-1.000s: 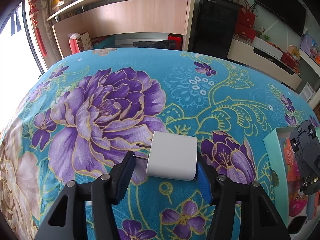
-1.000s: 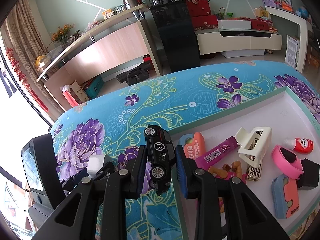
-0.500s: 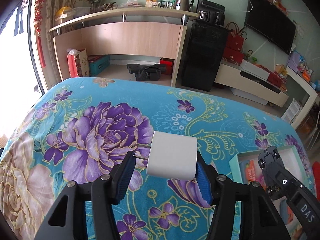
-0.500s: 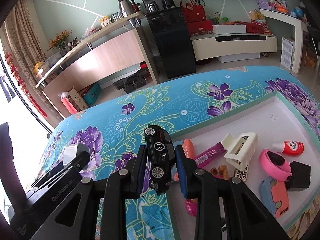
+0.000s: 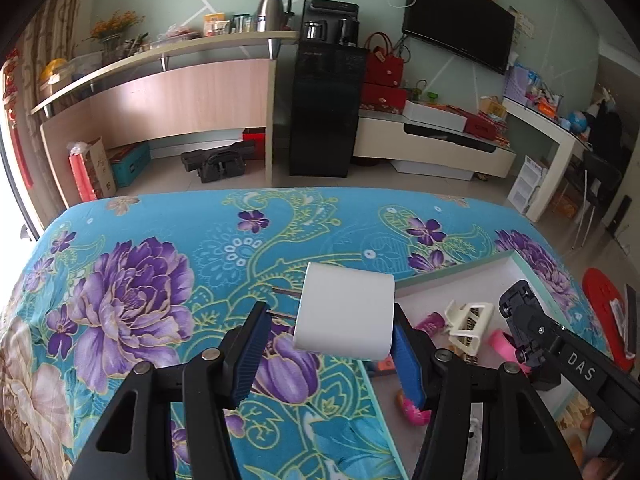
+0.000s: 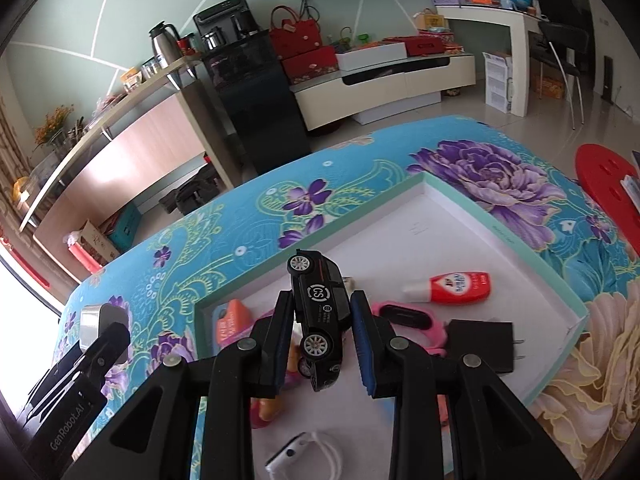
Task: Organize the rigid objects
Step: 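Carry the charger cube and toy car over the tray with both grippers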
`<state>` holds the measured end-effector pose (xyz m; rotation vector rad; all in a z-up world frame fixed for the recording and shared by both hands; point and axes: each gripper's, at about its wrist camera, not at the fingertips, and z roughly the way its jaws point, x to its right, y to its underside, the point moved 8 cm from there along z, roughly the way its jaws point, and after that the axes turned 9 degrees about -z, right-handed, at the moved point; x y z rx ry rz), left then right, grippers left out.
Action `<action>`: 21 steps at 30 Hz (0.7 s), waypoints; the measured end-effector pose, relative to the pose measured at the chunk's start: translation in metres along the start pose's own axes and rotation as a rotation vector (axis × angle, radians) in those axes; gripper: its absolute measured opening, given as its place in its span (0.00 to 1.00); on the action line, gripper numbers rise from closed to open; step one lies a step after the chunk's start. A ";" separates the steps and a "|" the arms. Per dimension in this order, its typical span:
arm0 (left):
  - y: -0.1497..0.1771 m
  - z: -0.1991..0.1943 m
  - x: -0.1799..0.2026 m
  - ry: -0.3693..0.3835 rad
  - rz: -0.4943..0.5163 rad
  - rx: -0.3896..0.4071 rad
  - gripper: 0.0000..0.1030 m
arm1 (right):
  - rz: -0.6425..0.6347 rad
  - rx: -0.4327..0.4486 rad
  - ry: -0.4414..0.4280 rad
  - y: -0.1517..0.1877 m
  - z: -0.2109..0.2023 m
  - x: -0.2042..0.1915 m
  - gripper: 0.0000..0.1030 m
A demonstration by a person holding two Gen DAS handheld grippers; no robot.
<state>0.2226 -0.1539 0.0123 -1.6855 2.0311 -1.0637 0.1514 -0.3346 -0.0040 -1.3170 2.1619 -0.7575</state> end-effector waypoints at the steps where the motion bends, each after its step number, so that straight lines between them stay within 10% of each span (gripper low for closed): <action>1: 0.003 0.001 0.009 0.014 0.017 -0.006 0.59 | 0.007 0.001 0.022 0.000 -0.002 0.008 0.29; 21: 0.053 0.029 0.084 0.082 0.189 -0.142 0.60 | 0.046 -0.055 0.080 0.010 0.001 0.048 0.30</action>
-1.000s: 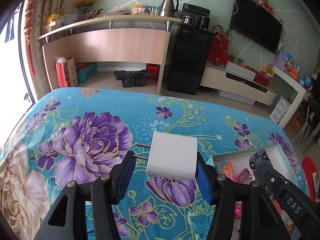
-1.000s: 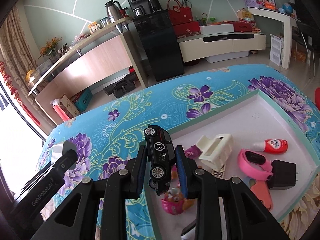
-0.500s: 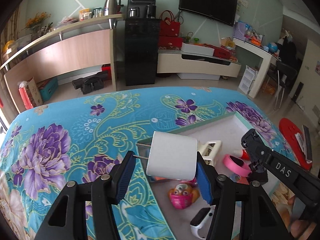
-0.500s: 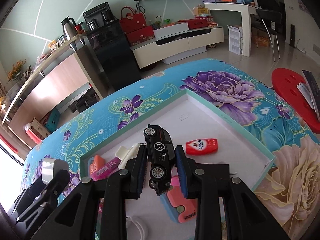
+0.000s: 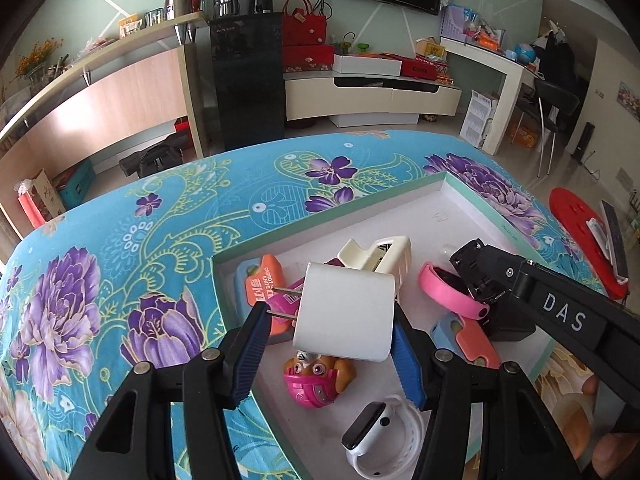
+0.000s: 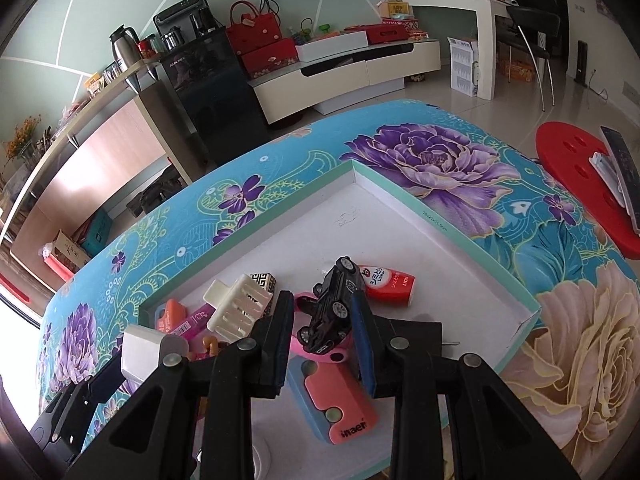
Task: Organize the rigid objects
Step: 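Carry the charger cube and toy car over the tray with both grippers, then open both grippers to drop the charger cube and toy car in the tray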
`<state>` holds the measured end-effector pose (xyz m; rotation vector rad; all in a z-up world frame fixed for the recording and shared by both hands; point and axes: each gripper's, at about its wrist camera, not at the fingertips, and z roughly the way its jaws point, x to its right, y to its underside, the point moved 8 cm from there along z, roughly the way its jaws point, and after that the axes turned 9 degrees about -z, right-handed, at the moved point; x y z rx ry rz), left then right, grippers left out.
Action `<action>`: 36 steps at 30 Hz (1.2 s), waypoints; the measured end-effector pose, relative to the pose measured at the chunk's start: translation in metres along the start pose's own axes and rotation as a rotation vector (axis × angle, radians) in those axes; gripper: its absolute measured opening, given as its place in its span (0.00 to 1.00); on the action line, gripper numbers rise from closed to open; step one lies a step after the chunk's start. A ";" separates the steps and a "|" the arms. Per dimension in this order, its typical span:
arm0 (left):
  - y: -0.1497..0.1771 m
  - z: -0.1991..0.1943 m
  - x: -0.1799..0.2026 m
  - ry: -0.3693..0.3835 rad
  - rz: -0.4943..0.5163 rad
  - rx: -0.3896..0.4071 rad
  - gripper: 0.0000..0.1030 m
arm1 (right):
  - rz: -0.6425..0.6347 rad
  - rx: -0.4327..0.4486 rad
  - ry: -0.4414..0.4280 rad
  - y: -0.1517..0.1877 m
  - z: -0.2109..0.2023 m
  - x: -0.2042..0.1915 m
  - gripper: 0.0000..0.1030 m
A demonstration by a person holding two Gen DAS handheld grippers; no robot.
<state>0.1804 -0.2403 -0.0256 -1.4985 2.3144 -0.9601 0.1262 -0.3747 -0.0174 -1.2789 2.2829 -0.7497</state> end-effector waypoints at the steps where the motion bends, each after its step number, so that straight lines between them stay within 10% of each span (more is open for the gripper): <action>1: 0.000 0.001 -0.001 -0.003 0.000 -0.004 0.60 | -0.009 -0.001 0.008 0.000 0.000 -0.001 0.30; 19: -0.006 -0.004 -0.023 -0.037 -0.059 0.011 0.76 | -0.006 -0.013 0.020 0.001 0.001 0.000 0.32; 36: -0.007 -0.011 -0.128 -0.230 -0.310 0.048 1.00 | -0.081 -0.027 0.047 0.001 0.003 -0.016 0.78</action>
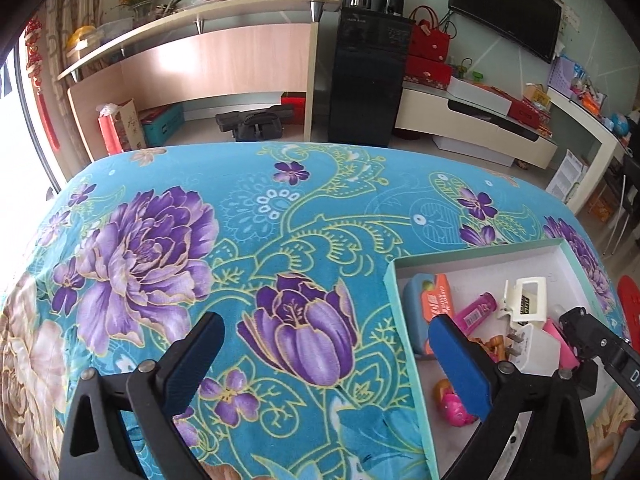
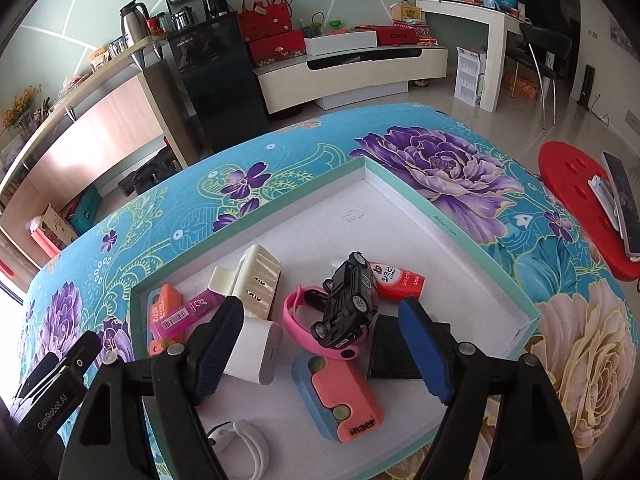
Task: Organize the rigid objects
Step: 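Open both grippers to drop the charger cube and toy car in the tray, then withdraw both grippers away from the tray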
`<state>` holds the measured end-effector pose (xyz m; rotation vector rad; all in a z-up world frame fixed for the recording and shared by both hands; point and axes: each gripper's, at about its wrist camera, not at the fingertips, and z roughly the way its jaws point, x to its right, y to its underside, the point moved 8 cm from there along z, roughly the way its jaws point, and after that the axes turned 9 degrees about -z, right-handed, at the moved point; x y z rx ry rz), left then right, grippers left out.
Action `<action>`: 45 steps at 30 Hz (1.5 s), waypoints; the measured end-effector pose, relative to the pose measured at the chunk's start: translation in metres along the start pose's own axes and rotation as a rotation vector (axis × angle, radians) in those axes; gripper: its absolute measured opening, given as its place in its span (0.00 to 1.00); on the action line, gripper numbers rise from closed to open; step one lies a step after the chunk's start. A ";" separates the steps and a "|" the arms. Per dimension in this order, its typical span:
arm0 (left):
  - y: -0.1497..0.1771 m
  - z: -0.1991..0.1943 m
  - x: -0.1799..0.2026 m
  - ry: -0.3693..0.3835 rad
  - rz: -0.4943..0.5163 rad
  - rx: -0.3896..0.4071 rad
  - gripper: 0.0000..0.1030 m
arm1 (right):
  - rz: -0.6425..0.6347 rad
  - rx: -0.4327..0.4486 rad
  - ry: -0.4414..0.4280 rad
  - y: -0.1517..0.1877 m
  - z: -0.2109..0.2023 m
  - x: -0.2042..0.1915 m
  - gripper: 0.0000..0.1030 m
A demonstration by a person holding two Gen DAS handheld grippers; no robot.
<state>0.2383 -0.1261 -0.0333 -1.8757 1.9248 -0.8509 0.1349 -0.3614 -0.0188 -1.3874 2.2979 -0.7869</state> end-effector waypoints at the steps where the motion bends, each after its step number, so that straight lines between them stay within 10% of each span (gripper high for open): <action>1: 0.001 0.000 -0.003 -0.009 -0.002 0.002 1.00 | -0.005 0.001 0.002 0.000 0.000 -0.001 0.80; 45: 0.114 -0.082 -0.070 -0.219 0.075 -0.006 1.00 | -0.221 -0.127 -0.086 0.126 -0.052 -0.033 0.89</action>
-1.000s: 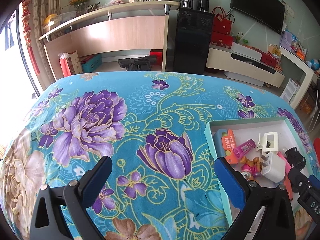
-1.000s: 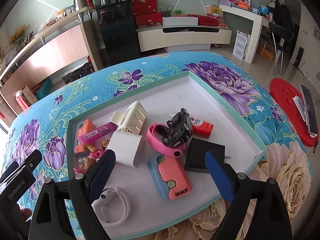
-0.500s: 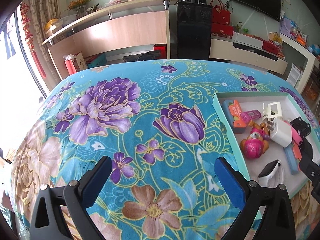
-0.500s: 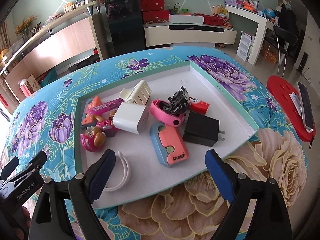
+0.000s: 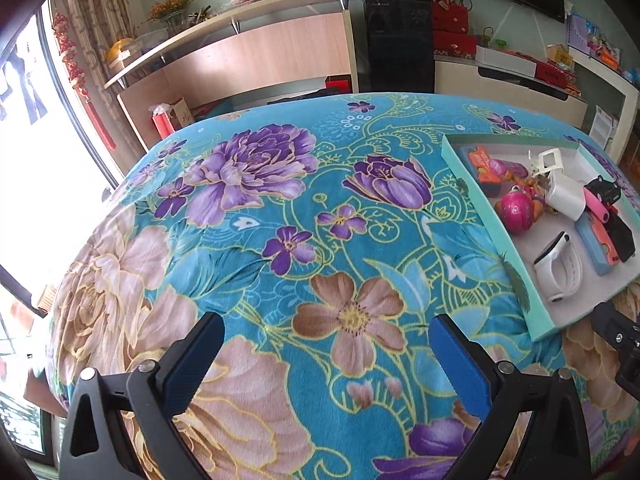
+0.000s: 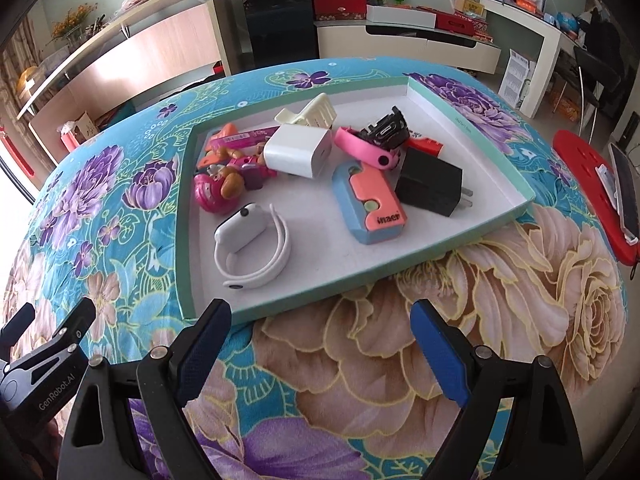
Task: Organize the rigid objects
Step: 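Withdraw both grippers away from the tray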
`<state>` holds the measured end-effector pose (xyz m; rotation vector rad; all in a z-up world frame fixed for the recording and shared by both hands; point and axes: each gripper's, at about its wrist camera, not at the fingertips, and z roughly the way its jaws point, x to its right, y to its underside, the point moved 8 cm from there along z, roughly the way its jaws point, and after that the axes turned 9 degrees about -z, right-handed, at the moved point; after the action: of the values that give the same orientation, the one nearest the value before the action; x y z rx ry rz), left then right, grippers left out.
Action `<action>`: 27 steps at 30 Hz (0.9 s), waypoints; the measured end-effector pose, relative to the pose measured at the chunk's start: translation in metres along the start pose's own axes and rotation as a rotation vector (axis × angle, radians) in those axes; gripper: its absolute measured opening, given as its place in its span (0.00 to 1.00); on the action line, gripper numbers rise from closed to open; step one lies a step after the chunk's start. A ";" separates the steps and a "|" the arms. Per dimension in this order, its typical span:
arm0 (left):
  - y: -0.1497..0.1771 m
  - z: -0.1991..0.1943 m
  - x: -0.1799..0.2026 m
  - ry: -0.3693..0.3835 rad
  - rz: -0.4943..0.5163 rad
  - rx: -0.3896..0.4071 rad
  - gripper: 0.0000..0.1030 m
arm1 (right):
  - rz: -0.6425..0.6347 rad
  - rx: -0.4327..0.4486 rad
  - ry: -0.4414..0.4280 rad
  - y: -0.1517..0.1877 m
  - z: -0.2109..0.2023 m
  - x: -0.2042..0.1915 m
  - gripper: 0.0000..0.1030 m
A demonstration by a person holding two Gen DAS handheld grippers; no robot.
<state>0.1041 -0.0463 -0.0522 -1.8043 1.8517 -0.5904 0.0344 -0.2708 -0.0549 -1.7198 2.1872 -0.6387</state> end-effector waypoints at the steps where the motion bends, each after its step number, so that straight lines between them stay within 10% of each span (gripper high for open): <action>1: 0.003 0.000 -0.001 -0.003 -0.001 -0.004 1.00 | 0.002 -0.004 -0.006 0.003 0.001 -0.002 0.89; 27: 0.032 0.015 -0.012 0.018 -0.041 -0.108 1.00 | -0.007 -0.039 -0.025 0.019 0.021 -0.015 0.89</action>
<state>0.0884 -0.0325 -0.0826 -1.9160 1.8952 -0.5318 0.0325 -0.2566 -0.0834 -1.7455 2.1915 -0.5770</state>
